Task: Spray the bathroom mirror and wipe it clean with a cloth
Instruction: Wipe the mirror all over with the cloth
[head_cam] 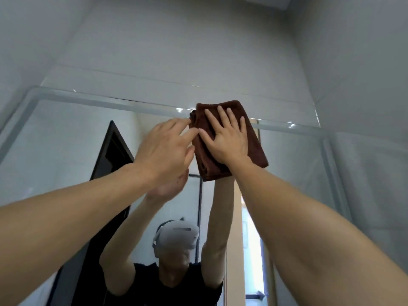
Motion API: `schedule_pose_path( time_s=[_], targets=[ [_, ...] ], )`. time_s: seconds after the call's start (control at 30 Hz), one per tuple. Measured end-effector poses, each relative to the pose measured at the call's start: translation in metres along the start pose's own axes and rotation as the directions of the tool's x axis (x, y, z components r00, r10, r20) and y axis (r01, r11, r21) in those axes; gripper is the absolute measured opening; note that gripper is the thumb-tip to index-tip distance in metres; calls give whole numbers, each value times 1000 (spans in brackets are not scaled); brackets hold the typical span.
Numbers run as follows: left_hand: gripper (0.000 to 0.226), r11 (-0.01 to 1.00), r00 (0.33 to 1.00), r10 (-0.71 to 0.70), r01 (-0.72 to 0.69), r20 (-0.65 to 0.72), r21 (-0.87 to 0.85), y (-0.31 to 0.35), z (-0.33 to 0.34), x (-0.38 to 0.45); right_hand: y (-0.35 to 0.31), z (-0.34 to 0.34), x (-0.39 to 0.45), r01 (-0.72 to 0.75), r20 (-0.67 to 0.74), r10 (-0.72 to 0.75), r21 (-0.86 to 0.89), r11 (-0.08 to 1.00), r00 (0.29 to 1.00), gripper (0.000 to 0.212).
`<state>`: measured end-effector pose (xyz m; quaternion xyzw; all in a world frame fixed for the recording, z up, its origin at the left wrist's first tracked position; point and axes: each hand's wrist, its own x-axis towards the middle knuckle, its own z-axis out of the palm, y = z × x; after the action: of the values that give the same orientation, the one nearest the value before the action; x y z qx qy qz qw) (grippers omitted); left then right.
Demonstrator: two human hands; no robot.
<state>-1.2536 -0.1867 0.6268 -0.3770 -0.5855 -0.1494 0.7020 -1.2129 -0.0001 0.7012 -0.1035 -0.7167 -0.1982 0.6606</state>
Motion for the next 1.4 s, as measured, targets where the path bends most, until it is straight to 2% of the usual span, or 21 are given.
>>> schedule_pose_path(
  time_s=[0.2,0.37,0.47,0.63,0.8,1.0,1.2,1.3,1.4],
  targets=[
    [47,994,993,108,-108,48,-5,65,33,9,121,-15,-7,-83,-10,83,-37,996,996,65],
    [51,984,981,176,-174,83,-32,86,41,9,214,-25,-22,-208,-29,207,-81,975,978,69],
    [51,978,974,206,-207,97,-3,81,40,3,237,-27,-28,-251,-31,249,-79,965,968,70],
    [51,987,983,154,-158,101,29,54,33,-9,226,-24,-35,-312,-40,310,-65,948,950,71],
    [49,993,994,62,-70,85,95,13,20,-25,183,-21,-41,-391,-38,389,-77,917,920,70],
    [48,983,993,-95,82,71,165,-56,1,-45,87,-12,-22,-357,-24,356,-71,932,934,68],
    [44,944,982,-168,136,83,302,-127,-32,-60,-44,4,14,-264,3,264,-11,964,965,68],
    [33,907,983,-150,94,106,411,-162,-49,-65,-115,13,32,-178,0,178,2,984,984,68],
    [26,814,971,-99,-45,216,578,-200,-70,-64,-185,22,45,-99,3,99,18,995,995,71]
  ],
)
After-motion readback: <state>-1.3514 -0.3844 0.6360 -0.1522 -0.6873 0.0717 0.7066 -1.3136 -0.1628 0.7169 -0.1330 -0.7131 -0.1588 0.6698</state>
